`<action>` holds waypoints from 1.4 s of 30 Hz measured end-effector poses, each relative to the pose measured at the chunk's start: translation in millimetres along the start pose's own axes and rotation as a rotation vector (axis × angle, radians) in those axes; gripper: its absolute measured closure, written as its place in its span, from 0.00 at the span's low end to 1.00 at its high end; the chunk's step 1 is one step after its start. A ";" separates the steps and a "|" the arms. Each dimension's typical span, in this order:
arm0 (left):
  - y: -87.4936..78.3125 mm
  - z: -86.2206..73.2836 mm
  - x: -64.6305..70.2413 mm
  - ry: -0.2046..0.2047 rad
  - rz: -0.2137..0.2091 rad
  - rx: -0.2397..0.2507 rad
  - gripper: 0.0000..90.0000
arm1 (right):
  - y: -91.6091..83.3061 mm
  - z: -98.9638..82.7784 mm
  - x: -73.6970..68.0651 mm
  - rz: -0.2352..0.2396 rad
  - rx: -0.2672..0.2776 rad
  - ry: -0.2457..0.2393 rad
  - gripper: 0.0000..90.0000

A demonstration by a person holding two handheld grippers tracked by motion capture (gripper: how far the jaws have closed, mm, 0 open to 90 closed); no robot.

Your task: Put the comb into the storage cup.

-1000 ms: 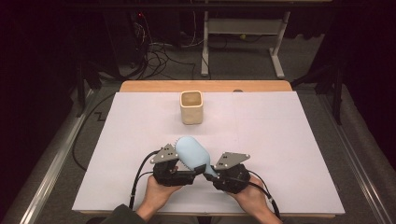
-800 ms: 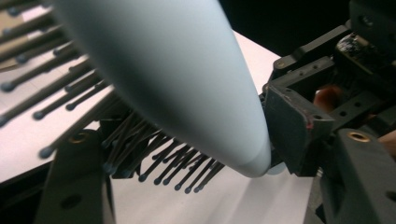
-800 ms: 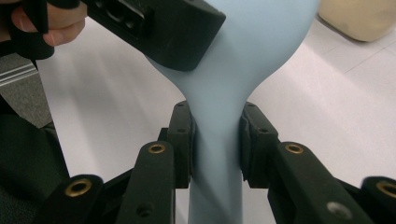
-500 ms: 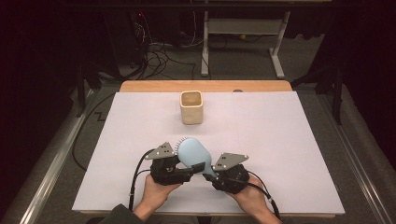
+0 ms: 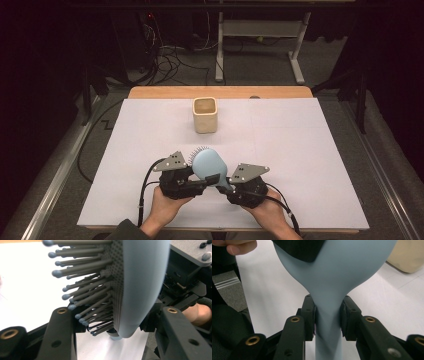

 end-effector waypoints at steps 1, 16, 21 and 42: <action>-0.3 0.4 0.5 0.003 -0.002 0.001 0.58 | -0.2 0.1 0.0 0.003 0.001 0.000 0.77; -8.4 5.5 -0.2 0.013 0.017 0.024 0.58 | -7.7 1.2 8.3 0.030 0.077 0.052 0.41; -9.8 7.0 0.3 0.018 0.022 0.027 0.58 | -16.8 -1.4 14.9 0.009 0.118 0.047 0.36; -17.2 9.3 -2.5 0.019 0.048 0.035 0.58 | -76.2 -41.9 62.5 -0.170 0.234 0.159 0.33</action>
Point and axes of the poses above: each handheld gripper's, and its own axes: y roughly forward along the jaws, z roughly out of its top, x roughly to its right, the point moved 6 cm from there along y, roughly forward along the jaws, and after that the axes turned 3 degrees about x, right-handed, at the moved point
